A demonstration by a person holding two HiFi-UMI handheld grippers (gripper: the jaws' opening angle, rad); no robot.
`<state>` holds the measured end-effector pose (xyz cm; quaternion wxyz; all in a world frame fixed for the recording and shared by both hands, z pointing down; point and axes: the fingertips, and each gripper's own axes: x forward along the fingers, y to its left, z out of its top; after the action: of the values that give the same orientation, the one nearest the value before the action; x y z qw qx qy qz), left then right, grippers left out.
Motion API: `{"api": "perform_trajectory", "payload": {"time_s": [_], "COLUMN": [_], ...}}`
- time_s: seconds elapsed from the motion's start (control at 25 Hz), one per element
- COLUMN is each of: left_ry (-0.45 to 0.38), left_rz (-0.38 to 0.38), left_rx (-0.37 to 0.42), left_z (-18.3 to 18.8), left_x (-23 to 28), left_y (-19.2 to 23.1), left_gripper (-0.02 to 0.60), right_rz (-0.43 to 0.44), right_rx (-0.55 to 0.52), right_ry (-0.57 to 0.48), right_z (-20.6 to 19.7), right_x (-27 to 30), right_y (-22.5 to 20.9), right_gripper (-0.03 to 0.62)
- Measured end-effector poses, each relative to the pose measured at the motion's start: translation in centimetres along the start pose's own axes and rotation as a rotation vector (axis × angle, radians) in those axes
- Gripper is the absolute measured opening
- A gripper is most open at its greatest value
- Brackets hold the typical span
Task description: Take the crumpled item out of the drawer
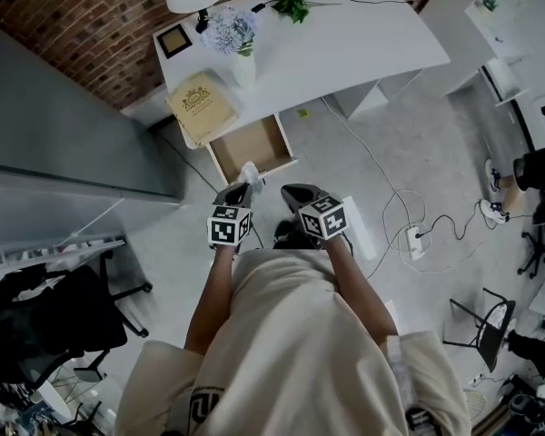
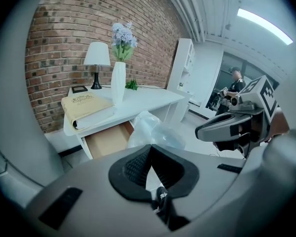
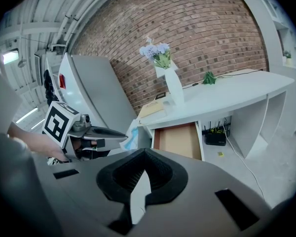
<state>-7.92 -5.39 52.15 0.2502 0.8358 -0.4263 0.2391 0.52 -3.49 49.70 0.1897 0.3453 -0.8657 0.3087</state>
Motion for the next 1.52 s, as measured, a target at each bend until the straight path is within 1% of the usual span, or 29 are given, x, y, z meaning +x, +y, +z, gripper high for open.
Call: {"api": "perform_trajectory", "payload": {"time_s": [0.48, 0.72, 0.88, 1.28, 1.52], "left_ry": [-0.016, 0.000, -0.005, -0.001, 0.008], "left_rz": [-0.020, -0.018, -0.018, -0.020, -0.040], "left_rx": [-0.009, -0.009, -0.009, -0.006, 0.005], "left_z": [0.4, -0.3, -0.1, -0.1, 0.1], "left_x": [0.2, 0.0, 0.1, 0.4, 1.1], "left_y": [-0.2, 0.0, -0.1, -0.3, -1.1], "left_gripper": [0.015, 0.015, 0.015, 0.015, 0.015], "right_rz": [-0.017, -0.015, -0.025, -0.017, -0.039], "right_rx": [0.001, 0.006, -0.014, -0.006, 0.002], "right_ry": [0.001, 0.000, -0.008, -0.007, -0.012], "right_z": [0.3, 0.2, 0.4, 0.2, -0.2], "right_x": [0.2, 0.4, 0.3, 0.1, -0.6], "right_y": [-1.0, -0.9, -1.1, -1.1, -1.9], "right_gripper": [0.025, 0.025, 0.025, 0.025, 0.025]}}
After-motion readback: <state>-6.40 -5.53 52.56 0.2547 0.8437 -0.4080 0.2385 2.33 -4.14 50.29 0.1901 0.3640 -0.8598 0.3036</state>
